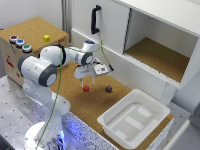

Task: Put the pink block on the table

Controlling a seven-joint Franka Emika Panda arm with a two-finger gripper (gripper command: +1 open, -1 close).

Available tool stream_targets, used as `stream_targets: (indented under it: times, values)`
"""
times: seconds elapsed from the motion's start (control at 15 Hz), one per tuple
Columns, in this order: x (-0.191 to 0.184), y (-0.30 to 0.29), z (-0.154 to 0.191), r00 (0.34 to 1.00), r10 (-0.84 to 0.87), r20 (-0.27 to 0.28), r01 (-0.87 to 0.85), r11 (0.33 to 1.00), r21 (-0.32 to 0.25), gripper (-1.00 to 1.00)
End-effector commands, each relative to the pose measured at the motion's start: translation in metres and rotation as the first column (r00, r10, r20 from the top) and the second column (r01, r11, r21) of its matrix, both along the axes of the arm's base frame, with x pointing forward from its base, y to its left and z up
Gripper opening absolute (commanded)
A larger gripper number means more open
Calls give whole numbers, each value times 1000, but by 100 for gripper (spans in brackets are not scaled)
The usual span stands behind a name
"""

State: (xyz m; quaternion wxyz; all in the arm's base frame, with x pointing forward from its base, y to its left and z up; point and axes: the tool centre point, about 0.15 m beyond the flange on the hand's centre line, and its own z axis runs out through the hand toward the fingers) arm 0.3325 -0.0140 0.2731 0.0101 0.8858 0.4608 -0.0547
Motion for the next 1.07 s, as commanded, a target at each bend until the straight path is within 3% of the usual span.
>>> stream_targets:
  times: [0.0, 0.2, 0.27, 0.33, 0.87, 1.0]
  values:
    - [22, -44, 2, 931, -356, -83, 354, 934, -39, 100]
    - [39, -63, 4, 925, -379, -18, 378, 925, -40, 100]
    - [46, -74, 3, 919, -395, 16, 395, 918, -19, 100]
    - [50, -87, 1, 895, -444, 23, 443, 895, 37, 100]
    - [79, -96, -14, 721, -692, -48, 693, 716, 83, 100]
    - [79, -96, -14, 721, -692, -48, 693, 716, 83, 100]
